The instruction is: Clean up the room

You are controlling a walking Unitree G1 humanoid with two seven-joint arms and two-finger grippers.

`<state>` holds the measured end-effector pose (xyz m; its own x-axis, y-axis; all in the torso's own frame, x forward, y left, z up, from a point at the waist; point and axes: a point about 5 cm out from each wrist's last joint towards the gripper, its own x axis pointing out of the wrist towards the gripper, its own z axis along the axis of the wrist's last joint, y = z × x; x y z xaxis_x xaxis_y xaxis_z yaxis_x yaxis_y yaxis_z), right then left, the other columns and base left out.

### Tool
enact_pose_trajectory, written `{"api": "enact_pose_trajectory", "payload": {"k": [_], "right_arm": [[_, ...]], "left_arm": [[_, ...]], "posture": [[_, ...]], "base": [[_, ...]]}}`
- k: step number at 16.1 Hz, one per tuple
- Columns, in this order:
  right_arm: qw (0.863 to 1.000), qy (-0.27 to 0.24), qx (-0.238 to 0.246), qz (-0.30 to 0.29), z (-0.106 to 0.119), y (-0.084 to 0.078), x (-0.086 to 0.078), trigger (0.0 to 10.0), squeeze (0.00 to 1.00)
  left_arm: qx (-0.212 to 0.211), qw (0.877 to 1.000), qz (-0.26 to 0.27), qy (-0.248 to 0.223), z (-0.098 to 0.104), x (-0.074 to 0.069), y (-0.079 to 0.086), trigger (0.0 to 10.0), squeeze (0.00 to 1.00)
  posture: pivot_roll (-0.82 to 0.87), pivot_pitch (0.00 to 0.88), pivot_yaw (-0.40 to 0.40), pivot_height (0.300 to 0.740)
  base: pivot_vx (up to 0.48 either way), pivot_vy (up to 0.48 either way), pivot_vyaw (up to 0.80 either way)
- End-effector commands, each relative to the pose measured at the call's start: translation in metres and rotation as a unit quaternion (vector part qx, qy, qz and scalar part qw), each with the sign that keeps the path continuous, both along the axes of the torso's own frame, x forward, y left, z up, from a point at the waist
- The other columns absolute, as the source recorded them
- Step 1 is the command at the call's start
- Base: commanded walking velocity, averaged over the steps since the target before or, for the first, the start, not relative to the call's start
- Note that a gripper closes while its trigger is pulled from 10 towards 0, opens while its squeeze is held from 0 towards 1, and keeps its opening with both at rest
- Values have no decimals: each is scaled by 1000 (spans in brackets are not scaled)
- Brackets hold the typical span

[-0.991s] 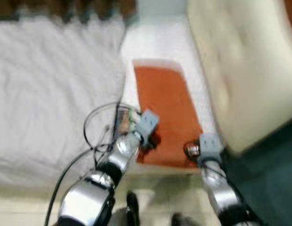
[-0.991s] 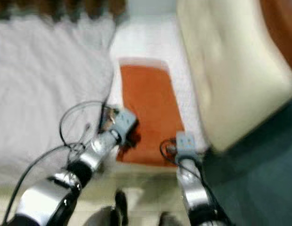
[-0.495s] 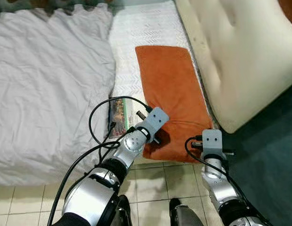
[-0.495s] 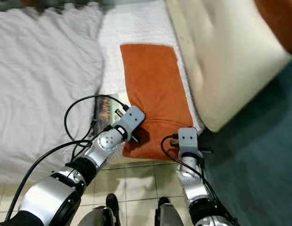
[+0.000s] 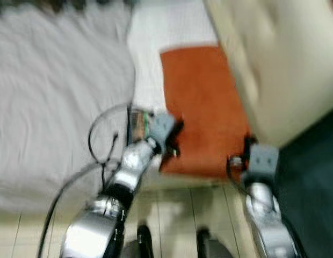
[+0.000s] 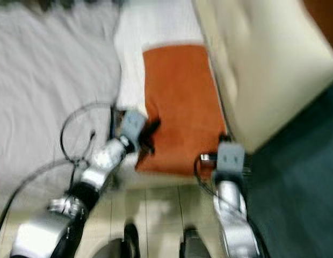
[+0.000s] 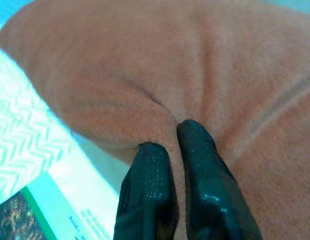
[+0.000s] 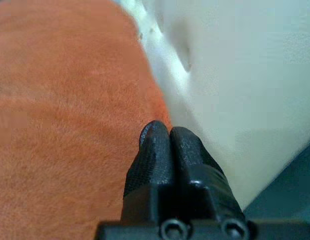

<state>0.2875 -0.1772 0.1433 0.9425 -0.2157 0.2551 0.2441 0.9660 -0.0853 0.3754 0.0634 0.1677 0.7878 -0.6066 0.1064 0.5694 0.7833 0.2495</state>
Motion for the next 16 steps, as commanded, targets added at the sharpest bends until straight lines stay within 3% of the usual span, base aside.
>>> {"api": "enact_pose_trajectory", "payload": {"k": [1, 3, 4, 5, 9, 12, 16], "right_arm": [[997, -14, 18, -73, 8, -33, -17, 0, 0], [997, -17, 25, -74, 8, -31, -32, 0, 0], [997, -17, 25, -74, 8, -31, -32, 0, 0], [996, -14, 37, -76, 6, -32, -46, 0, 0], [995, 3, 51, -80, 1, -35, -55, 0, 0], [996, 38, 51, -55, -19, -35, -73, 0, 0], [996, 54, 59, -34, -34, -35, -70, 0, 0]], "left_arm": [[-14, 999, 45, 2, -2, -1, 39, 10000, 0], [-1, 999, 46, -1, -10, -15, 44, 10000, 0], [-1, 999, 46, -1, -10, -15, 44, 10000, 0], [-2, 999, 52, -7, -15, -29, 48, 10000, 0], [-8, 998, 59, -9, -17, -39, 50, 10000, 0], [-54, 993, 106, 12, -33, -64, 59, 10000, 0], [-60, 986, 153, 26, -49, -69, 73, 10000, 0]], "posture": [[-194, 164, 62, 740], [-164, 58, 72, 740], [-164, 58, 72, 740], [-141, 0, 71, 740], [-119, 0, 70, 740], [-100, 0, 55, 740], [-91, 0, 40, 740]], "base": [[0, 0, 0], [0, 0, 0], [0, 0, 0], [0, 0, 0], [0, 0, 0], [0, 0, 0], [0, 0, 0]]}}
